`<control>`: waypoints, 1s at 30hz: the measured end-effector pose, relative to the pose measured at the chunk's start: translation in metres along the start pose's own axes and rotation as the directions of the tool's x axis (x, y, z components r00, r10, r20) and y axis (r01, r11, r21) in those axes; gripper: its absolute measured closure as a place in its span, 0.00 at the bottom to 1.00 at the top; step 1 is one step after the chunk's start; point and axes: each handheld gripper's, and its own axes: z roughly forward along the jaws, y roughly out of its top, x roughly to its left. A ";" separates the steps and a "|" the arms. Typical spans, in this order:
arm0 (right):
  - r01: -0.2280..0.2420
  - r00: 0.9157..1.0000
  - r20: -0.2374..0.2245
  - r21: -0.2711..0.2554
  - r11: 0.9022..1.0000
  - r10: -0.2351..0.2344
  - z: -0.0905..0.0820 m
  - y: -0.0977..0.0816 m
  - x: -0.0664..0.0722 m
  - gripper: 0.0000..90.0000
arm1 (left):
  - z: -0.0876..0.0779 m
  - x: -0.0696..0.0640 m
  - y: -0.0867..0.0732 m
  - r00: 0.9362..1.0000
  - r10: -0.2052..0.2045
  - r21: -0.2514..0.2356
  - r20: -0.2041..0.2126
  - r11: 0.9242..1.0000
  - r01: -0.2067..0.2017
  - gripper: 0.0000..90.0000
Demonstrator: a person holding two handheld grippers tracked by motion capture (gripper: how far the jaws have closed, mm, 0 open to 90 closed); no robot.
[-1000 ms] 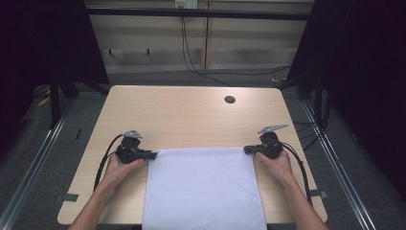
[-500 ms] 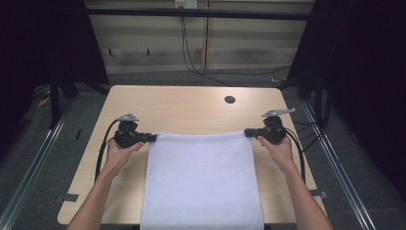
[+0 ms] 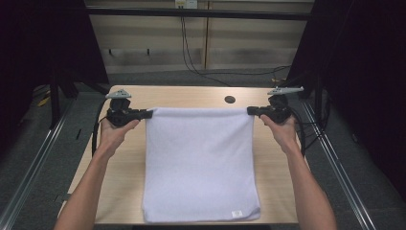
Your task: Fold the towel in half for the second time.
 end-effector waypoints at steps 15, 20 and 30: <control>0.052 0.996 -0.066 -0.074 0.996 -0.057 -0.023 -0.014 0.022 0.97 | -0.026 -0.029 -0.034 0.997 0.046 -0.056 0.054 0.997 -0.043 0.94; 0.076 0.991 -0.100 -0.087 0.993 -0.085 -0.041 -0.038 0.039 0.96 | -0.040 -0.038 -0.055 0.997 0.034 -0.053 0.070 0.998 -0.031 0.93; 0.095 0.978 -0.186 -0.010 0.995 -0.095 -0.062 -0.108 0.071 0.96 | -0.059 -0.077 -0.120 0.989 0.042 0.057 0.141 0.997 -0.051 0.93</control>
